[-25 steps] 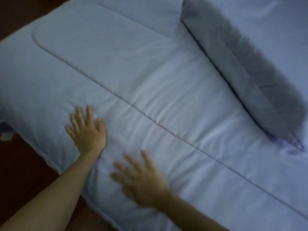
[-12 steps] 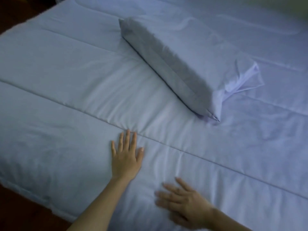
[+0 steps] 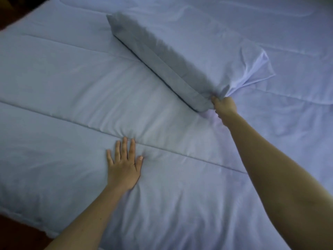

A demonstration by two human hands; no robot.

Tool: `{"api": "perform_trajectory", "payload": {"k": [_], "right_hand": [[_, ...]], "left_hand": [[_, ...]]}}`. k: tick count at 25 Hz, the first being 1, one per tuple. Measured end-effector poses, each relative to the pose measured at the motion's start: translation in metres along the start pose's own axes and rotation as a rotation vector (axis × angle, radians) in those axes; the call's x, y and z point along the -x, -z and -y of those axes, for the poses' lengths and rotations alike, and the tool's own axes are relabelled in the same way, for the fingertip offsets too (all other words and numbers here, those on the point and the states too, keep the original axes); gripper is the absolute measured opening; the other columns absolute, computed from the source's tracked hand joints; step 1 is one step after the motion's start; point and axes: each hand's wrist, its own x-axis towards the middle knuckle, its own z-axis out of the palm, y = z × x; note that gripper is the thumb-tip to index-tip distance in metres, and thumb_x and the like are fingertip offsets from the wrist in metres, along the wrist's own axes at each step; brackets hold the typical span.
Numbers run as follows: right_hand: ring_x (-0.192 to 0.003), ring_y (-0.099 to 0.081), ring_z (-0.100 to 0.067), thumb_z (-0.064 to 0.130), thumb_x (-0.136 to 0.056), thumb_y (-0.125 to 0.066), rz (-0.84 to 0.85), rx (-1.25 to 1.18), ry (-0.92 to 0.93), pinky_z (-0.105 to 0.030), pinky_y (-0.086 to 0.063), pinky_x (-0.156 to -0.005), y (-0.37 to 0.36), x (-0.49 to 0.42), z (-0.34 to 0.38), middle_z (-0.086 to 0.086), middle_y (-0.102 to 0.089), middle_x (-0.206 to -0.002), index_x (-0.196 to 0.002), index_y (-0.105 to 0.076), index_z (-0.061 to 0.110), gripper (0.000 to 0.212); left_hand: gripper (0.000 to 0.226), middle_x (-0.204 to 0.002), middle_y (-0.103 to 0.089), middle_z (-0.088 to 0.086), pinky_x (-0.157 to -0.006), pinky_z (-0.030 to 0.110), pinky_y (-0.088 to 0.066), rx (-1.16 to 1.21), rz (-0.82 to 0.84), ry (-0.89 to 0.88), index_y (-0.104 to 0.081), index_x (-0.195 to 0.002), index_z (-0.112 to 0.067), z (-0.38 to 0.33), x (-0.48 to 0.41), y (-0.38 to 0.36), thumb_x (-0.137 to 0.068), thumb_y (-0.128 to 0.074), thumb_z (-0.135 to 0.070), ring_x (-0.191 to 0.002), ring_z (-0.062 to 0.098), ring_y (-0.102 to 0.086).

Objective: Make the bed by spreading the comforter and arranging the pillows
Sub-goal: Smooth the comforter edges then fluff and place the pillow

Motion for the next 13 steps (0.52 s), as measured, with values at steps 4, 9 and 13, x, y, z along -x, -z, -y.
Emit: {"api": "perform_trajectory", "payload": {"k": [4,9,13], "right_hand": [[-0.087,-0.062,-0.041,0.045,-0.091,-0.055,0.004,0.210,0.164,-0.043,-0.048,-0.079,0.004,0.027,0.003,-0.023,-0.067,-0.092,-0.091,-0.069,0.004,0.043],[-0.083,-0.066,-0.039,0.043,-0.093,-0.053,0.063,0.210,0.216,-0.041,-0.049,-0.073,0.028,0.064,0.012,-0.018,-0.070,-0.088,-0.087,-0.066,0.009,0.037],[-0.105,-0.061,-0.034,0.064,-0.085,-0.063,-0.034,-0.087,0.013,-0.043,-0.051,-0.090,0.024,0.045,0.034,-0.012,-0.066,-0.115,-0.120,-0.061,0.009,0.065]], "left_hand": [[0.075,-0.172,-0.008,0.005,-0.122,0.060,0.010,0.080,0.121,0.034,-0.017,-0.164,-0.024,0.010,-0.010,0.003,-0.100,-0.042,-0.055,-0.159,0.031,-0.004],[0.078,-0.172,-0.010,0.008,-0.120,0.066,-0.001,0.195,0.249,0.134,-0.028,-0.161,-0.021,0.000,-0.032,0.026,-0.093,-0.056,-0.048,-0.157,0.036,-0.009],[0.094,-0.171,0.015,0.001,-0.118,0.064,0.015,0.116,0.293,0.126,-0.006,-0.164,-0.031,0.007,-0.030,0.010,-0.090,-0.046,-0.073,-0.158,0.030,0.011]]}}
